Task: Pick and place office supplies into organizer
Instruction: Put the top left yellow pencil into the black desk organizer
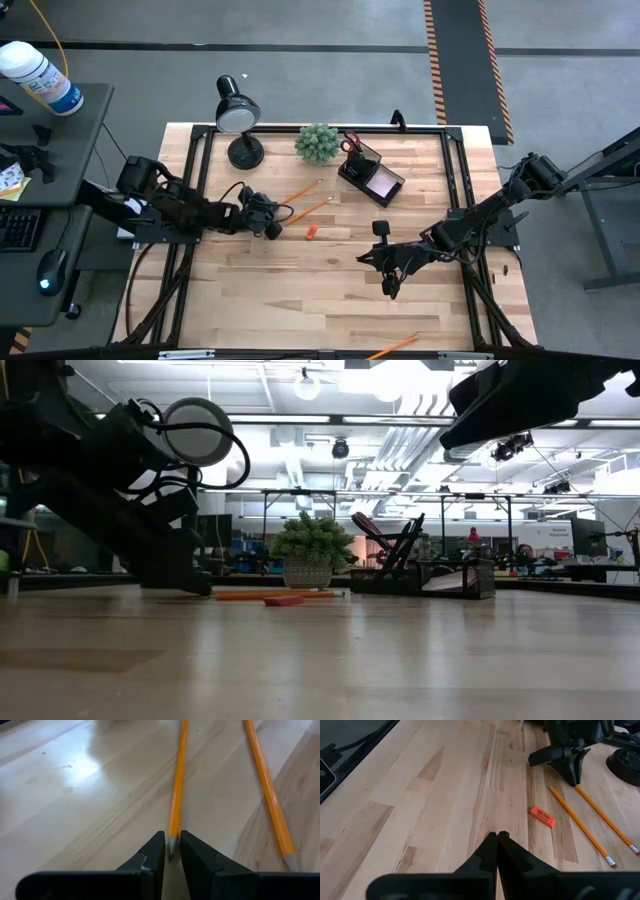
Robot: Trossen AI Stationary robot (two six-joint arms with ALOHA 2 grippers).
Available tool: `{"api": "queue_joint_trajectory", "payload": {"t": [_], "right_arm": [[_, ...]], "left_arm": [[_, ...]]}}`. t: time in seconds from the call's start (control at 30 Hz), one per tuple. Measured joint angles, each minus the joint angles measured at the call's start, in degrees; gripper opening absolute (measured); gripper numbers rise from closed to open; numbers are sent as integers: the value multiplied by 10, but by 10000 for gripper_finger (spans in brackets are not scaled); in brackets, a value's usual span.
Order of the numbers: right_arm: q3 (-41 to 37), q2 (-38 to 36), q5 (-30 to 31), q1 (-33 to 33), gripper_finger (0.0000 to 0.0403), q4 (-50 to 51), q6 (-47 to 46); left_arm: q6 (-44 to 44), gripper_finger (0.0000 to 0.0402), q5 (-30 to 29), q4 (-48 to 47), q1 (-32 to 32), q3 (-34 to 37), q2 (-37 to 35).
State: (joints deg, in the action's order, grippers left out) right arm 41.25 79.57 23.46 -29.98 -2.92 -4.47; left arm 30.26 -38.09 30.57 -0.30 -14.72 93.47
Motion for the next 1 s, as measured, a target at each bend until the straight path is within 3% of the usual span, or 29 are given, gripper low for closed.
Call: {"api": "queue_joint_trajectory", "payload": {"t": [0.13,0.3,0.77,1.0], "right_arm": [[0,0,0,0,0,0,0],[0,0,0,0,0,-2,0],[0,0,0,0,0,1,-4],[0,0,0,0,0,7,-10]], "left_arm": [[0,48,3,38,-1,0,28],[-5,8,4,50,-1,-2,37],[-57,1,38,121,-1,0,40],[-63,0,21,133,-1,0,39]]}}
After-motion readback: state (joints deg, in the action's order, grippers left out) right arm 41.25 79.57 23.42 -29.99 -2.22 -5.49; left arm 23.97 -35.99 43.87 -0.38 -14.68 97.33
